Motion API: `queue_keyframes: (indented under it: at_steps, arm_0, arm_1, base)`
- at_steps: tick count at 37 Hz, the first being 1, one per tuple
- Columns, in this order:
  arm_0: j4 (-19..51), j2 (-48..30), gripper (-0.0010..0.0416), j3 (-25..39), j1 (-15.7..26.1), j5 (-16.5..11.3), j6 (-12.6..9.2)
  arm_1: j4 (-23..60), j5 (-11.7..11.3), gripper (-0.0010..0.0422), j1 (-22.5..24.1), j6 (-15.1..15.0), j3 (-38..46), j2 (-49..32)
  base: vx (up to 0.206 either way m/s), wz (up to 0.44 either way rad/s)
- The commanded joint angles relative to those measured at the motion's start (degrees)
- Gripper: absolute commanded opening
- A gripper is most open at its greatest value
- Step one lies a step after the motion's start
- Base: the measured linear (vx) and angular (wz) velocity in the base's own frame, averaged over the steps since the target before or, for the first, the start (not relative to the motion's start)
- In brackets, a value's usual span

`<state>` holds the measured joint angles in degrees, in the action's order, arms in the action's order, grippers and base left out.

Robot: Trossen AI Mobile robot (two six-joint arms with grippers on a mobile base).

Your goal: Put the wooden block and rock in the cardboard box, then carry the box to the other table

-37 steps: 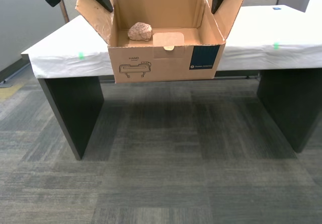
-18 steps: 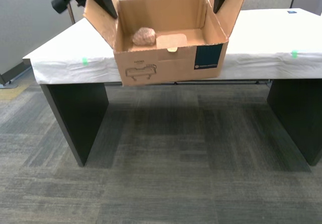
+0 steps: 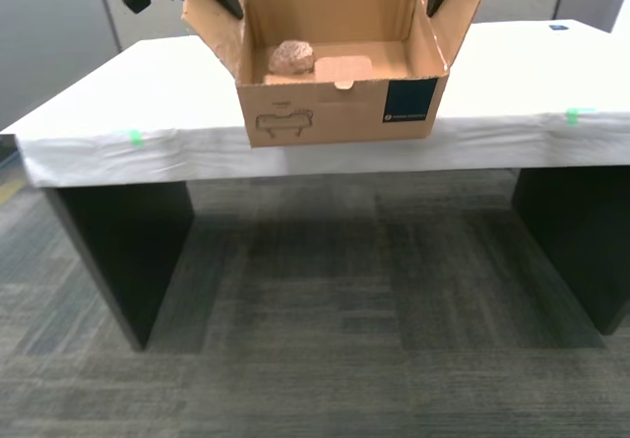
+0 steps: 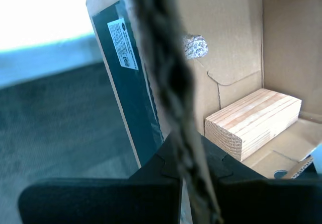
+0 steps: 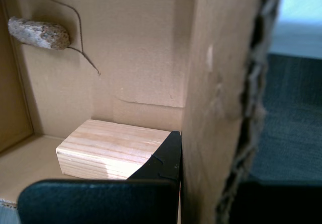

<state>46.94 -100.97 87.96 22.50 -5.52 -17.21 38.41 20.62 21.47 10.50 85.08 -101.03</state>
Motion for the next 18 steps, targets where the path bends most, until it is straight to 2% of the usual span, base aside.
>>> queue_keyframes:
  at_steps: [1, 6, 12, 18]
  arm_0:
    - [-1.8, -0.5, -0.0001, 0.2, -1.9, -1.0, 1.7]
    - [-3.1, -2.4, -0.0001, 0.3, -3.7, -4.8, 3.7]
    - [-6.1, -4.7, -0.0001, 0.3, -3.8, -5.5, 5.3]
    - [-6.5, -5.6, -0.0001, 0.3, -3.8, -5.6, 5.6]
  arm_1:
    - [-0.3, -0.9, -0.0001, 0.0, 1.0, 0.9, 0.0]
    - [-0.5, -1.5, -0.0001, 0.0, 1.8, 1.6, 0.1]
    - [-0.5, -2.5, -0.0001, 0.0, 2.3, 2.1, 0.1]
    - [1.1, -5.6, -0.0001, 0.0, 1.9, 1.9, 0.1]
  base:
    - [0.136, -0.316]
    - [0.135, -0.203]
    - [0.137, -0.144]
    - [0.138, -0.018]
